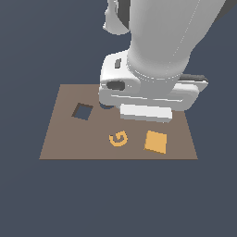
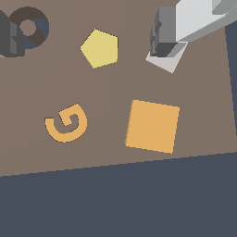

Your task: Insert a designated object into the corresponding slot on a board.

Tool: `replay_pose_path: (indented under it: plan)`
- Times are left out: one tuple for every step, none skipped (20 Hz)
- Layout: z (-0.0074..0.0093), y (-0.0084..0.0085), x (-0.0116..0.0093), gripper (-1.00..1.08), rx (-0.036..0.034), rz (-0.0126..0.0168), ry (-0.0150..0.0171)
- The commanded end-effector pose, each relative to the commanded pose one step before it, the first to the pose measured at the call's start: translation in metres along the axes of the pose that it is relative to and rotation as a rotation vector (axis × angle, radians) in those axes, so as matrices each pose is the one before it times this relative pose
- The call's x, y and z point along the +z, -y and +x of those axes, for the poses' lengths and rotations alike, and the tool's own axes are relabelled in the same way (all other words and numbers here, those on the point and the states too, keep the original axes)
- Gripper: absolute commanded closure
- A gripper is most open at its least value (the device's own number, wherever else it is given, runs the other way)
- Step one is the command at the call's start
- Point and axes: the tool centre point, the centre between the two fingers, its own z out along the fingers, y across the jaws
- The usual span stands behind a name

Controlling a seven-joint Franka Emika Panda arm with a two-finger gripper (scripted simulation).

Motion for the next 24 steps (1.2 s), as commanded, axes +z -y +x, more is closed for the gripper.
replay_pose_path:
  plan:
    - [0.00835,0.01268,0.01384,-0.92,0.02919,-0.00153,-0.0018]
    - [0.00358,0.00514,0.00558,-0.92,0.01196,-0.0006,-0.00075]
    - [0.00364,0.00517,0.00561,-0.92,0.01206,-0.00061,-0.00075]
    - [0.00359,0.00507,0.00547,-0.92,0.01176,-0.00059,-0.00073]
    - [0.00341,0.00472,0.00511,-0.92,0.01109,-0.00054,-0.00068]
    - [0.00319,0.0044,0.00475,-0.92,0.0103,-0.0005,-0.00063]
    - [0.00297,0.00404,0.00437,-0.92,0.00952,-0.00045,-0.00058]
    - [0.00275,0.00369,0.00399,-0.92,0.00874,-0.00041,-0.00052]
    - [0.00254,0.00336,0.00361,-0.92,0.00794,-0.00036,-0.00047]
    - [0.00234,0.00303,0.00325,-0.92,0.00721,-0.00032,-0.00042]
    - [0.00214,0.00271,0.00292,-0.92,0.00653,-0.00028,-0.00038]
    - [0.00194,0.00247,0.00263,-0.92,0.00584,-0.00025,-0.00033]
    - [0.00176,0.00219,0.00235,-0.92,0.00527,-0.00022,-0.0003]
    - [0.00158,0.00195,0.00208,-0.92,0.0047,-0.00019,-0.00026]
    - [0.00141,0.00172,0.00182,-0.92,0.00413,-0.00017,-0.00023]
    - [0.00126,0.00148,0.00158,-0.92,0.00361,-0.00014,-0.00019]
    - [0.00111,0.00125,0.00134,-0.92,0.00312,-0.00012,-0.00016]
    - [0.00095,0.00107,0.00111,-0.92,0.00258,-0.00009,-0.00013]
    - [0.00081,0.00085,0.00089,-0.92,0.00212,-0.00007,-0.0001]
    - [0.00067,0.00065,0.00069,-0.92,0.00169,-0.00005,-0.00008]
    - [0.00054,0.00046,0.0005,-0.92,0.00129,-0.00004,-0.00005]
    - [0.00038,0.00034,0.00033,-0.92,0.00084,-0.00002,-0.00003]
    - [0.00023,0.00019,0.00019,-0.92,0.00049,-0.00001,-0.00002]
    - [0.00003,0.00016,0.00006,-0.92,0.0,0.0,0.0]
